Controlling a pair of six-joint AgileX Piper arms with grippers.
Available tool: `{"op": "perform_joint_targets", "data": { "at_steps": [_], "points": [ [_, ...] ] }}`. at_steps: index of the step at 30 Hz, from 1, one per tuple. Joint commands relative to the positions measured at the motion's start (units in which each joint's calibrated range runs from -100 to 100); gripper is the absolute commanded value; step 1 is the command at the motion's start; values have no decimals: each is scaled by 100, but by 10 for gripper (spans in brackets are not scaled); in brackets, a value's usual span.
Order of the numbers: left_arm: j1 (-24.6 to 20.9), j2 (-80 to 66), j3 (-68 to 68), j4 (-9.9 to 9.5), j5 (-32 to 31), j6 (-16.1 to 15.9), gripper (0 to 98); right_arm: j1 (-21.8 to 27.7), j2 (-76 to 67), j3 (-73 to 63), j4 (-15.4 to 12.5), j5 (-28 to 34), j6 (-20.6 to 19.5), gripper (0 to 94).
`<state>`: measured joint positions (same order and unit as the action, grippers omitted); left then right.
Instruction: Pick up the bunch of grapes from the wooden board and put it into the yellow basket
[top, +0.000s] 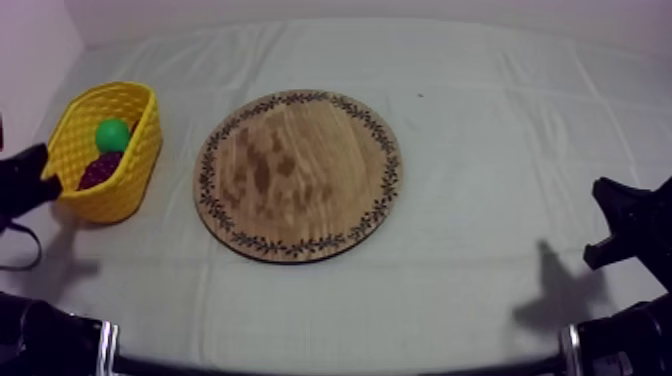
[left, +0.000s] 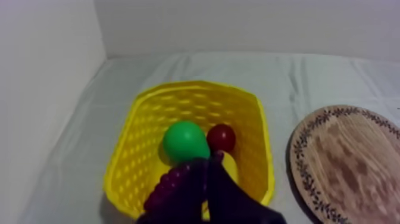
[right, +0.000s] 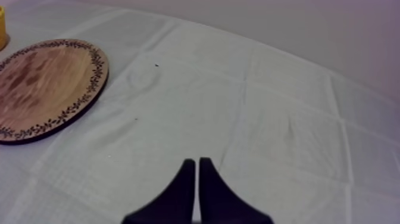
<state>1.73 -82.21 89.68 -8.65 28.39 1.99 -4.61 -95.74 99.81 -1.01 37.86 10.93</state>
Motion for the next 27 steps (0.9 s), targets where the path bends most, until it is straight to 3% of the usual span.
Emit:
{"op": "perform_joint_targets", "data": {
  "at_steps": [1, 6, 10, 27],
  "points": [
    [6, -746, 591, 7, -50, -11, 0, 2, -1, -3, 1, -4, 2, 4],
    [-36, -1137, 938, 314, -103, -298, 0, 2, -1, -3, 1, -4, -1, 4],
    [-97, -1426, 1001, 445, -19, -348, 0, 2, -1, -3, 1, -4, 0, 4],
    [-299, -1752, 1021, 603, 277, -237, 0, 2, -1, -3, 1, -4, -2, 4]
  ]
}}
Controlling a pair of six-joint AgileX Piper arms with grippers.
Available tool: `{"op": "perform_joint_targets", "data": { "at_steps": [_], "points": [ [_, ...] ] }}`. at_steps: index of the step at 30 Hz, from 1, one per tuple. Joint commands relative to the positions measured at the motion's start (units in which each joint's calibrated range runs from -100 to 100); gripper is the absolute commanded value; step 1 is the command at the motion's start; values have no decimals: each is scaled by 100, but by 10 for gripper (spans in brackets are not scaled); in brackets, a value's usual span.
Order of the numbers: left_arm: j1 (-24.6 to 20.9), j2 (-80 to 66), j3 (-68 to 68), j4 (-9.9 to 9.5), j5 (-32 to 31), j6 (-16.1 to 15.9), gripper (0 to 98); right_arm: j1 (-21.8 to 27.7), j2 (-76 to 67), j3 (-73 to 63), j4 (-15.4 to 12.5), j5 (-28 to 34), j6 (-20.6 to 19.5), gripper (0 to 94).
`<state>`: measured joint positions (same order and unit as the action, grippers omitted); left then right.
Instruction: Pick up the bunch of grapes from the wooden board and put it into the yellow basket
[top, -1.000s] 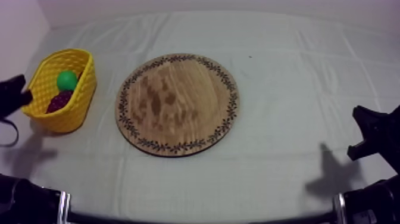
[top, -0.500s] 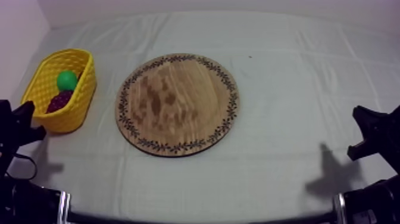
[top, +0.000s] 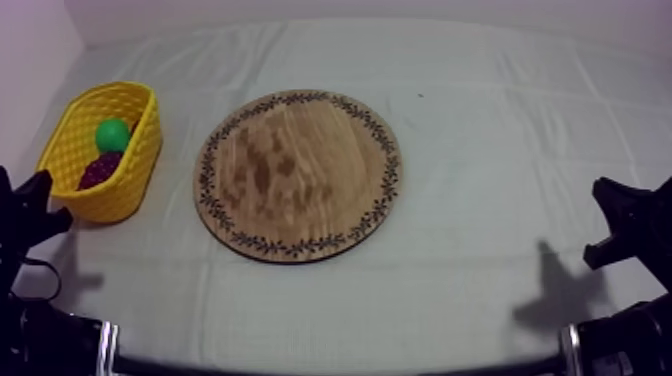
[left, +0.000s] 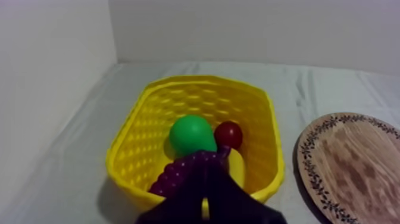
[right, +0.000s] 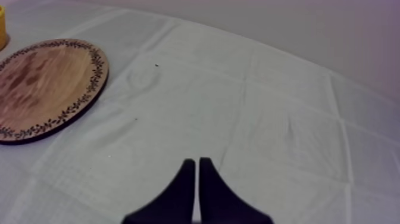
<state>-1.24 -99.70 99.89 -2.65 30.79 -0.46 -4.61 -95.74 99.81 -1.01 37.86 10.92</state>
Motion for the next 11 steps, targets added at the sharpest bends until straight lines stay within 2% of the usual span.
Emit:
{"op": "perform_joint_targets", "data": {
  "at_steps": [1, 11],
  "points": [
    [-1, -4, 0, 6, 62, 14, 0, 2, -1, -3, 1, -4, -1, 4],
    [-202, -4, -6, 13, 169, -192, 0, 2, -1, -3, 1, -4, -1, 4]
  ]
}}
